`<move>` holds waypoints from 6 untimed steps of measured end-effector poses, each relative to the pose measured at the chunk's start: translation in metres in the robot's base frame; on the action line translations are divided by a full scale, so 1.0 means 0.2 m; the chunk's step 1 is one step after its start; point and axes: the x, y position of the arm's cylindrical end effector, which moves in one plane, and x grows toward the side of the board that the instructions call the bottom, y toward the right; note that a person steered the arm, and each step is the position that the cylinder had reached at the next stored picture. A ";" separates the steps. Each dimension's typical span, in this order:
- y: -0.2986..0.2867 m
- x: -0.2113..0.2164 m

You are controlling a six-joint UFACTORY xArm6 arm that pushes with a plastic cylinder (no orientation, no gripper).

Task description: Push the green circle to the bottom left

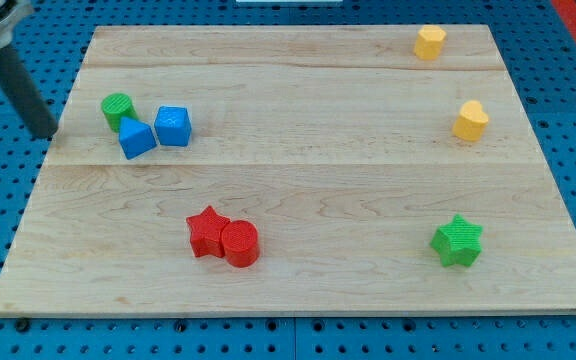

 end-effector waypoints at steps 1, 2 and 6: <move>0.17 -0.18; 0.39 -0.29; 0.16 0.21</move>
